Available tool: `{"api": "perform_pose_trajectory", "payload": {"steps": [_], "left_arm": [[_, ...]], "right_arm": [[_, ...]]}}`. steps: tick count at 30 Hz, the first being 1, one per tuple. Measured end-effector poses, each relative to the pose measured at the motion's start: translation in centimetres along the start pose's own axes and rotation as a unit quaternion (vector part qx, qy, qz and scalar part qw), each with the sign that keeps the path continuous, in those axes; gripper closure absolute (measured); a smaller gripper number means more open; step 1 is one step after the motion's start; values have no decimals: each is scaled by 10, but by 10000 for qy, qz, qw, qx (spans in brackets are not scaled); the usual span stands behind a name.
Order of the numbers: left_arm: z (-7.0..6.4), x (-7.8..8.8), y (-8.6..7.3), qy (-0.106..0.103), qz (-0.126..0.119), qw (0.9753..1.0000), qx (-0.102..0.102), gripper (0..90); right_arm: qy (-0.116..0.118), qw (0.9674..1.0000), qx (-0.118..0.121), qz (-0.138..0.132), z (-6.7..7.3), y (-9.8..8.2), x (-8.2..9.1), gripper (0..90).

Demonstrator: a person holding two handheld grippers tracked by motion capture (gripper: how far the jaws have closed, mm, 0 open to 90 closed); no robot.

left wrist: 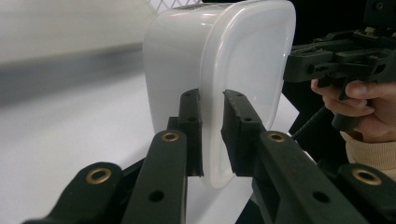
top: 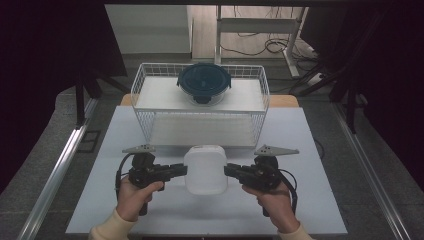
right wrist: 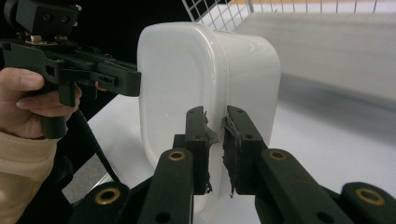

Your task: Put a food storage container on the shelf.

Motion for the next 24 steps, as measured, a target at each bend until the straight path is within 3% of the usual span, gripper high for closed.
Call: {"api": "perform_pose_trajectory", "payload": {"steps": [11,18,19,20,21,22,23,24], "left_arm": [[-2,16,44,111,-168,9995,-252,788],[-3,27,78,171,-288,9987,-396,788],[-4,31,89,197,-326,9983,-435,788],[-4,31,89,197,-326,9983,-435,788],[-4,35,99,233,-358,9979,-494,788],[-4,35,99,233,-358,9979,-494,788],[-5,40,111,270,-411,9972,-555,789],[-5,40,111,270,-411,9972,-555,788]], "right_arm": [[-4,9995,263,-161,11,38,7,799],[-2,9990,359,-270,22,71,13,799],[-7,9987,410,-312,25,82,15,799],[1,9985,426,-341,27,87,16,799],[8,9984,433,-357,29,93,17,799],[8,9984,433,-357,29,93,17,799],[21,9981,455,-408,32,103,19,799],[21,9981,455,-408,32,103,19,799]]}}
Point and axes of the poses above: each handheld gripper's, and its own axes: x roughly backward along the jaws, y roughly out of its top, z roughly to its left, the point moved 9 cm from there along -x, roughly forward along the jaws, and after that the axes turned 9 degrees about -x, right-handed, at the moved point
